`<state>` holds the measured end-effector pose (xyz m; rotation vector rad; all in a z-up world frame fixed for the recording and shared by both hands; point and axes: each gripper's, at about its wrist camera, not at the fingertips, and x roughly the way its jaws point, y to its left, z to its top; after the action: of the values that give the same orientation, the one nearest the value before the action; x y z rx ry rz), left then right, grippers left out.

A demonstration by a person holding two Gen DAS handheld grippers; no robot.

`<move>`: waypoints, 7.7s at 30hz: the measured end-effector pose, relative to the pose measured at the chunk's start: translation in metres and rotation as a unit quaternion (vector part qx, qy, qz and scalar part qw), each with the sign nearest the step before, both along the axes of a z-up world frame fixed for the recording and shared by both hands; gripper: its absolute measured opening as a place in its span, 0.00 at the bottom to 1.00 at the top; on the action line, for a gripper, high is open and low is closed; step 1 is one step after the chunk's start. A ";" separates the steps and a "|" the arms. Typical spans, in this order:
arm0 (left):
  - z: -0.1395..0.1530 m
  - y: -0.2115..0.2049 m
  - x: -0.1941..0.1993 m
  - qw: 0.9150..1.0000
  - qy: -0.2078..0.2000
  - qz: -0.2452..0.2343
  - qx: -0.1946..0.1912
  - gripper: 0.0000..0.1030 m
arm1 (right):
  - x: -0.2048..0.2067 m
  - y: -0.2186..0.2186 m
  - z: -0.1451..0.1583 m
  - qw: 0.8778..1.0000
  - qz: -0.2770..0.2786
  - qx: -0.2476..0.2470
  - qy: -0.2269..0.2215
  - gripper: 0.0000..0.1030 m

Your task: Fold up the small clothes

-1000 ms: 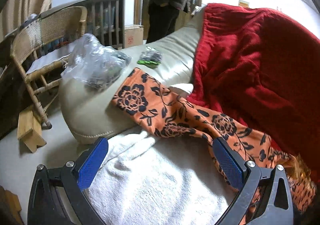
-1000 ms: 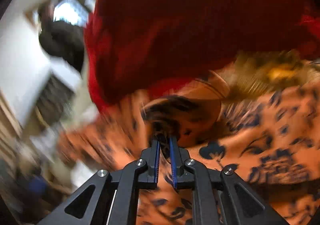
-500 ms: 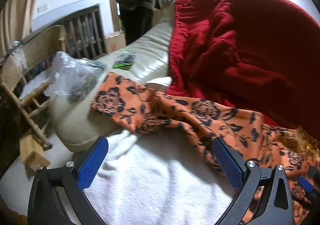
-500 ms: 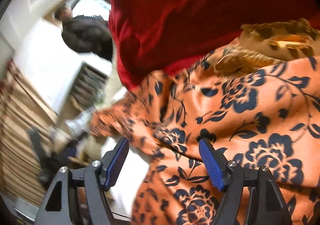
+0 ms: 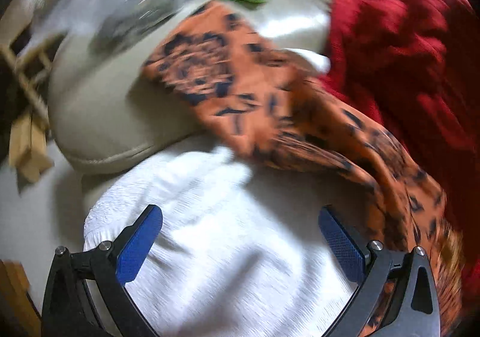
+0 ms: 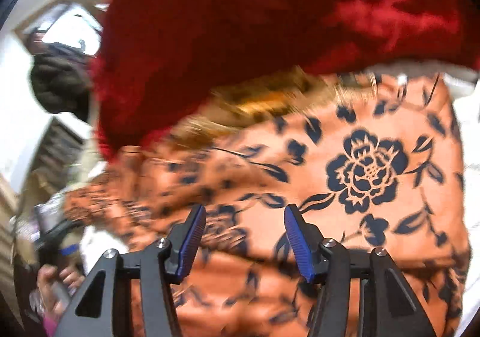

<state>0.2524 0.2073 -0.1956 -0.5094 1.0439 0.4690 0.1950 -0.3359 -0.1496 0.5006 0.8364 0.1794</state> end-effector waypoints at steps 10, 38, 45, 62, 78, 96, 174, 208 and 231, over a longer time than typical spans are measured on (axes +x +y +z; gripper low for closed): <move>-0.003 0.060 0.010 0.994 -0.049 0.071 -0.074 1.00 | -0.027 0.011 0.008 0.997 0.035 0.054 -0.036 0.61; -0.034 0.081 0.040 0.969 -0.129 0.106 -0.180 0.45 | -0.025 0.003 -0.006 0.995 0.045 0.083 -0.026 0.59; -0.043 0.079 0.054 0.965 -0.159 0.096 -0.187 0.13 | -0.030 0.008 -0.006 0.997 0.041 0.047 -0.033 0.37; 0.125 -0.079 -0.014 0.933 -0.309 -0.182 0.003 0.04 | -0.050 -0.044 0.008 0.995 -0.061 -0.031 -0.066 0.35; 0.089 -0.466 -0.068 0.799 -0.066 -0.595 -0.055 0.12 | -0.097 -0.207 0.017 0.960 -0.254 0.092 -0.074 0.35; 0.073 -0.255 -0.015 0.911 -0.118 -0.380 0.105 0.75 | -0.021 -0.041 0.032 0.997 -0.043 -0.050 -0.026 0.60; -0.059 -0.110 -0.233 0.909 0.058 -0.407 -0.073 0.23 | -0.350 -0.053 -0.074 0.973 -0.158 0.026 0.164 0.68; -0.065 -0.099 -0.217 0.935 0.031 -0.352 -0.030 0.74 | -0.367 -0.057 0.023 0.982 -0.094 0.158 0.045 0.08; -0.026 -0.132 -0.218 0.871 -0.042 -0.439 -0.214 0.13 | -0.358 -0.077 0.035 0.979 -0.110 0.169 0.004 0.08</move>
<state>0.0349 0.0754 -0.2213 -0.3808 1.1773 -0.6056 -0.1628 -0.4124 -0.1148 0.9093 0.7556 0.1156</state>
